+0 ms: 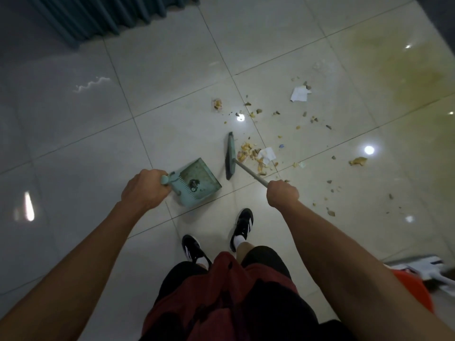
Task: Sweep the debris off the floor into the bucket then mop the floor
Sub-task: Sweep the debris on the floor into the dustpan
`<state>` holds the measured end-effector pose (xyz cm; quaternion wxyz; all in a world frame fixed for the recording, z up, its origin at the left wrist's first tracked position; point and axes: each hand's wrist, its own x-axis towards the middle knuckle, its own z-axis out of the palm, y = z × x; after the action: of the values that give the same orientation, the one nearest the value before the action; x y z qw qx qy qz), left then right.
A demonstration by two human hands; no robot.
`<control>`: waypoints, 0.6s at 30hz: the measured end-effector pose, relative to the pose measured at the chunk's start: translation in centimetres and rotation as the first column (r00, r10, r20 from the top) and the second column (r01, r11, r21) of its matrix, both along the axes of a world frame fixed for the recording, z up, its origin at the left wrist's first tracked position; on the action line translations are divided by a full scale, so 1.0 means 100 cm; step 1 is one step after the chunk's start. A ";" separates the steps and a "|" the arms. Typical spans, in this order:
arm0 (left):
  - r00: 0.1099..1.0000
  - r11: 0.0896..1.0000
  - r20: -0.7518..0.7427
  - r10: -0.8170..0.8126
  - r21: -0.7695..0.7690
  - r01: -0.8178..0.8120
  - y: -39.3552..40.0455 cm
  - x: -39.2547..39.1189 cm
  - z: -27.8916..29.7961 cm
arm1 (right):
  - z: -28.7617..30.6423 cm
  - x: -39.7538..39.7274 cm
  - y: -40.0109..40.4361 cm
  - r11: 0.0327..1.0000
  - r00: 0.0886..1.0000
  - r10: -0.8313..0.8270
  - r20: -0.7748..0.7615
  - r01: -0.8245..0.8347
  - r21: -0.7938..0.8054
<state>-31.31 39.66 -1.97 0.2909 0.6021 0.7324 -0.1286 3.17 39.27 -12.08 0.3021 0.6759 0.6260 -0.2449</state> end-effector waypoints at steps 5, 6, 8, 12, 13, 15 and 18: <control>0.998 0.998 -0.016 -0.060 0.006 0.061 0.021 0.039 0.003 | 0.009 0.029 0.012 0.998 0.998 -0.063 -0.029 0.064 0.016; 0.997 0.997 -0.019 -0.070 0.012 0.071 0.025 0.044 0.005 | 0.012 0.031 0.015 0.996 0.995 -0.085 -0.045 0.086 0.022; 0.996 0.996 -0.025 -0.083 0.028 0.083 0.033 0.050 0.007 | 0.016 0.036 0.023 0.991 0.989 -0.118 -0.086 0.123 0.053; 0.997 0.996 -0.037 -0.064 0.061 0.066 0.046 0.051 0.014 | 0.017 0.038 0.040 0.979 0.972 -0.172 -0.158 0.186 0.079; 0.998 0.996 -0.036 -0.059 0.071 0.062 0.050 0.050 0.016 | 0.015 0.036 0.045 0.974 0.964 -0.193 -0.180 0.210 0.082; 0.998 0.995 -0.033 -0.045 0.087 0.047 0.058 0.043 0.020 | 0.012 0.029 0.058 0.963 0.947 -0.239 -0.216 0.260 0.075; 0.999 0.995 -0.023 -0.022 0.099 0.024 0.073 0.028 0.026 | 0.012 0.013 0.081 0.956 0.927 -0.277 -0.252 0.293 0.030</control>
<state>-28.55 46.95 0.62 0.2512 0.6227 0.7339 -0.1021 4.49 47.34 -10.92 0.1609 0.7339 0.5615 -0.3466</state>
